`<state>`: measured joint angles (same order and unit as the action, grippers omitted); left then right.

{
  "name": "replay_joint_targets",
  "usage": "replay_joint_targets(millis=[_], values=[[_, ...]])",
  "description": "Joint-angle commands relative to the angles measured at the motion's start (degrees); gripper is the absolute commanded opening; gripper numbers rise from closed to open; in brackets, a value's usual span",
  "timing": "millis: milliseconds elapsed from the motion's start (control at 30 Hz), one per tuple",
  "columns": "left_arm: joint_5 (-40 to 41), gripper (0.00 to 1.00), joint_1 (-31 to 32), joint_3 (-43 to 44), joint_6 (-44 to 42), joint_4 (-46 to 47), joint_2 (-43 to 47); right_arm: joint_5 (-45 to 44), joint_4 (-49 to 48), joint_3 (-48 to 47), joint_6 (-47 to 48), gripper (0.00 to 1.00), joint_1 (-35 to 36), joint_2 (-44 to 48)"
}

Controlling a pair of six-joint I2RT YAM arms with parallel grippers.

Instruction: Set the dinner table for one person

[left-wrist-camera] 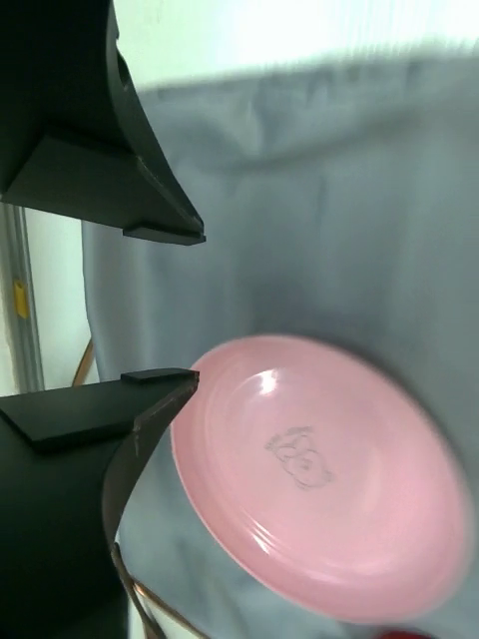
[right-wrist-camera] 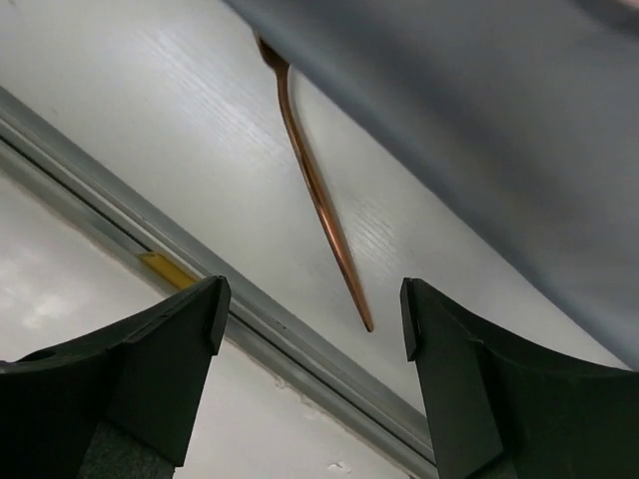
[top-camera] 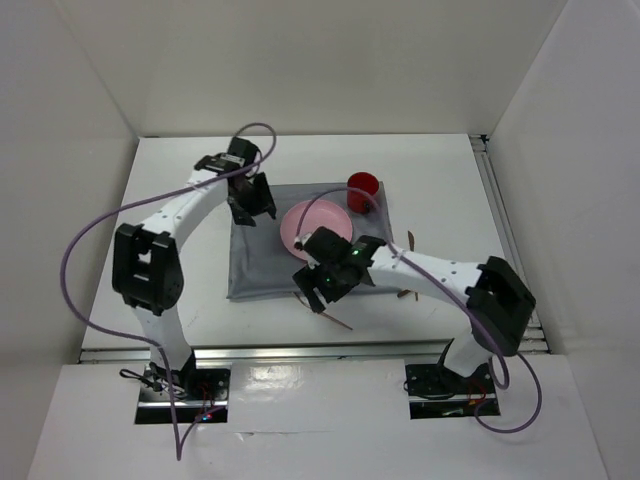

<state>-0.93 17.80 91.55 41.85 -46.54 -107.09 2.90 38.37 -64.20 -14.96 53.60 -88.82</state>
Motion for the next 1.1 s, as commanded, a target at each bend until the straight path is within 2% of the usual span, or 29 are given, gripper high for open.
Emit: replay_joint_targets(millis=[0, 67, 133, 233, 333, 467, 600, 633, 700, 733, 833, 1067], values=[[3.13, 0.66, -7.31, -1.19, -1.85, -3.81, 8.89, -5.97, -4.35, -1.98, 2.83, 0.81, 2.73, -3.63], [4.26, 0.64, -10.32, -2.94, -1.85, -4.61, 11.36, -5.97, -7.07, -1.98, 3.45, 0.8, 2.73, -5.31], [4.27, 0.64, -14.36, -6.46, -1.85, -3.91, 13.82, -5.97, -9.0, -1.45, 3.45, 0.74, 3.26, -7.58], [1.38, 0.64, -18.31, -10.58, -2.9, -3.03, 18.05, -5.36, -10.77, -0.31, 4.06, 0.68, 4.04, -10.49], [0.84, 0.65, -20.87, -12.18, -3.44, -3.03, 20.07, -5.36, -11.3, 1.18, 4.06, 0.66, 5.45, -12.77], [-0.65, 0.65, -23.77, -13.33, -4.57, -3.03, 21.75, -4.57, -12.52, 2.59, 4.06, 0.57, 5.99, -13.93], [-1.88, 0.65, -25.71, -13.33, -5.19, -3.03, 22.98, -4.04, -12.53, 3.3, 4.06, 0.36, 7.13, -15.07], [-2.58, 0.65, -25.71, -13.33, -5.19, -3.03, 22.98, -4.56, -11.14, 2.77, 4.06, 0.2, 7.74, -15.07], [-3.2, 0.65, -26.76, -12.63, -5.19, -3.72, 22.98, -5.88, -4.66, -1.78, 4.58, 0.04, 9.76, -15.77], [-3.2, 0.65, -26.77, -12.1, -5.8, -3.73, 22.98, -5.88, -2.62, -3.37, 4.59, 0.0, 10.55, -15.77], [-4.51, 0.66, -28.08, -10.78, -5.81, -4.34, 23.59, -6.59, 3.37, -8.47, 6.16, 0.0, 13.63, -11.83], [-6.37, 0.67, -29.14, -9.11, -5.81, -4.34, 25.87, -2.46, 4.88, -16.38, 6.17, 0.0, 11.44, -7.78]])
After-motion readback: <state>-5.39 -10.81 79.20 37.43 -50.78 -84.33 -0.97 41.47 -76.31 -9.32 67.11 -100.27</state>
